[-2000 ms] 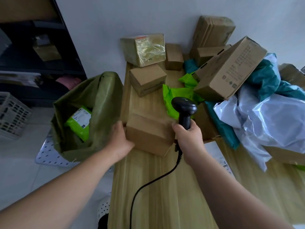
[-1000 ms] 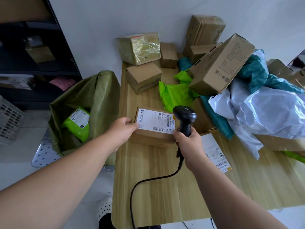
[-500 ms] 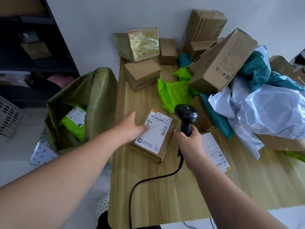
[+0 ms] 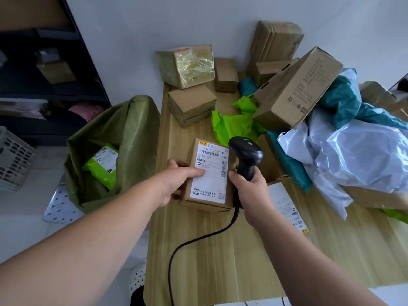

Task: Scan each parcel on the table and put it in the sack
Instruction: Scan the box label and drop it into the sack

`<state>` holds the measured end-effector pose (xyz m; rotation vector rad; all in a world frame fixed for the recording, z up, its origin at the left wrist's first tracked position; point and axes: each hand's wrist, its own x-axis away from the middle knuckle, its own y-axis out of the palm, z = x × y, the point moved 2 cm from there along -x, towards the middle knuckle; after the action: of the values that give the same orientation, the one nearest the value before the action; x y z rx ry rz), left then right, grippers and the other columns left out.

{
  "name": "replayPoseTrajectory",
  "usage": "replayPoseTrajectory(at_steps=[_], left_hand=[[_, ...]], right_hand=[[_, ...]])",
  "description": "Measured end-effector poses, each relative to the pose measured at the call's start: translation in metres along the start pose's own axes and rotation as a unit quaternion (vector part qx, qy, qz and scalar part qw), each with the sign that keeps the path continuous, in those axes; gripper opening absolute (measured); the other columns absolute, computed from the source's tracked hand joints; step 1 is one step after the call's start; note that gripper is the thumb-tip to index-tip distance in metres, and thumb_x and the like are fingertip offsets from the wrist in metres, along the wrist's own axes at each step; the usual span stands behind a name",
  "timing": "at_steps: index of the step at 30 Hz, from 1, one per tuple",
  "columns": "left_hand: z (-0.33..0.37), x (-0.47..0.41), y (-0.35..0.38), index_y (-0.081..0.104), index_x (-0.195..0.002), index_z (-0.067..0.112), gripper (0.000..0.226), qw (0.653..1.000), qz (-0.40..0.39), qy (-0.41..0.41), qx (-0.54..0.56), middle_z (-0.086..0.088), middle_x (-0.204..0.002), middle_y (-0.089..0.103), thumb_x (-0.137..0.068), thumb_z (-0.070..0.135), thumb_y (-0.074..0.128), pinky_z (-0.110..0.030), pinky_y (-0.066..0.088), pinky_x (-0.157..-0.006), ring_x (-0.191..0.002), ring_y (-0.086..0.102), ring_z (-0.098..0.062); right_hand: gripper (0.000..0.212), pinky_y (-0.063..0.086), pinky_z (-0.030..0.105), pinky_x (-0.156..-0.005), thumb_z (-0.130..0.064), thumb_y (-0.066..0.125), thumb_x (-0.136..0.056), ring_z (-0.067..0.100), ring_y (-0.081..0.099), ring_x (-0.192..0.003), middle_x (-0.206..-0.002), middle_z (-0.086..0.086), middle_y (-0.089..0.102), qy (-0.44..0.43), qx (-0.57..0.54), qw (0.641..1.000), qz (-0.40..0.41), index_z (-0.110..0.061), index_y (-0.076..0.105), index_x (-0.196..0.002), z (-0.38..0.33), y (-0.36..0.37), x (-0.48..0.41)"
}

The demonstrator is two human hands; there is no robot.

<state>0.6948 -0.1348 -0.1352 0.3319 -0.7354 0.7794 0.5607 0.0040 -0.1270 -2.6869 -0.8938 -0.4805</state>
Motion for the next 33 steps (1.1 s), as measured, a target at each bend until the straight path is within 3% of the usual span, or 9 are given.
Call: replayPoseTrajectory(at_steps=[3,6,11,14,17,21,23,27,33], left_hand=[[0.014,0.013,-0.009,0.041,-0.113,0.02,0.06,0.999,0.016,0.018,0.023,-0.008,-0.096,0.07,-0.07,0.022,0.082,-0.037,0.053,-0.07,-0.086,0.067,-0.023],[0.032,0.029,-0.027,0.035,-0.125,0.023,0.076,0.997,0.038,0.063,0.032,-0.007,-0.107,0.067,-0.068,0.017,0.083,-0.044,0.052,-0.086,-0.095,0.065,-0.025],[0.071,0.058,-0.077,0.032,-0.136,0.023,0.091,0.98,0.088,0.158,0.08,-0.003,-0.11,0.066,-0.063,0.011,0.084,-0.034,0.051,-0.072,-0.094,0.065,-0.02],[0.091,0.074,-0.114,0.033,-0.139,0.019,0.092,0.964,0.13,0.211,0.097,-0.002,-0.118,0.064,-0.064,0.007,0.084,-0.041,0.052,-0.085,-0.101,0.064,-0.02],[0.102,0.087,-0.152,0.033,-0.138,0.021,0.092,0.947,0.189,0.241,0.092,0.0,-0.12,0.06,-0.063,0.01,0.085,-0.043,0.049,-0.092,-0.105,0.061,-0.02],[0.1,0.098,-0.198,0.03,-0.138,0.027,0.102,0.937,0.243,0.24,0.078,-0.002,-0.125,0.055,-0.055,0.017,0.088,-0.046,0.05,-0.089,-0.109,0.057,-0.023],[0.093,0.1,-0.217,0.029,-0.138,0.028,0.098,0.937,0.252,0.229,0.084,0.002,-0.121,0.056,-0.06,0.015,0.087,-0.047,0.052,-0.082,-0.105,0.058,-0.021],[0.077,0.096,-0.244,0.027,-0.139,0.026,0.096,0.935,0.257,0.227,0.089,0.005,-0.117,0.058,-0.064,0.012,0.085,-0.053,0.05,-0.089,-0.106,0.058,-0.021],[0.061,0.084,-0.278,0.021,-0.143,0.03,0.102,0.939,0.263,0.208,0.082,0.015,-0.103,0.053,-0.065,0.012,0.085,-0.038,0.05,-0.074,-0.09,0.055,-0.009]], right_hand=[[0.012,0.058,0.04,-0.074,-0.024,0.07,-0.089,0.018,0.068,-0.082,-0.089,-0.005,0.072,-0.018,0.019,1.0,-0.012,-0.028,0.062,-0.096,-0.023,0.003,0.003],[0.012,0.06,0.048,-0.077,-0.025,0.069,-0.09,0.018,0.068,-0.08,-0.092,0.0,0.071,-0.048,0.04,0.998,-0.029,-0.03,0.059,-0.095,-0.054,0.007,0.008],[0.01,0.051,0.032,-0.052,-0.017,0.066,-0.092,0.018,0.063,-0.057,-0.072,0.005,0.065,-0.064,0.006,0.992,-0.107,-0.017,0.057,-0.098,-0.108,0.024,0.03],[0.012,0.049,0.033,-0.046,-0.014,0.065,-0.092,0.019,0.055,-0.05,-0.064,0.003,0.057,-0.081,-0.009,0.984,-0.16,-0.009,0.055,-0.095,-0.141,0.042,0.047],[0.015,0.05,0.029,-0.05,-0.017,0.066,-0.093,0.016,0.053,-0.049,-0.063,0.002,0.057,-0.071,-0.018,0.975,-0.21,-0.007,0.057,-0.102,-0.167,0.067,0.064],[0.017,0.044,0.038,-0.054,-0.019,0.064,-0.094,0.018,0.051,-0.048,-0.062,0.003,0.056,-0.06,-0.021,0.96,-0.273,-0.007,0.054,-0.099,-0.188,0.107,0.085],[0.017,0.041,0.039,-0.057,-0.02,0.065,-0.094,0.018,0.05,-0.048,-0.062,0.004,0.056,-0.044,-0.025,0.954,-0.296,-0.008,0.054,-0.099,-0.194,0.128,0.092],[0.021,0.042,0.035,-0.057,-0.027,0.065,-0.093,0.02,0.048,-0.05,-0.064,0.006,0.056,-0.008,-0.017,0.944,-0.33,-0.01,0.053,-0.098,-0.201,0.166,0.101],[0.022,0.039,0.033,-0.055,-0.029,0.064,-0.093,0.018,0.049,-0.046,-0.06,0.004,0.056,0.027,0.012,0.939,-0.343,-0.011,0.053,-0.098,-0.193,0.207,0.103]])
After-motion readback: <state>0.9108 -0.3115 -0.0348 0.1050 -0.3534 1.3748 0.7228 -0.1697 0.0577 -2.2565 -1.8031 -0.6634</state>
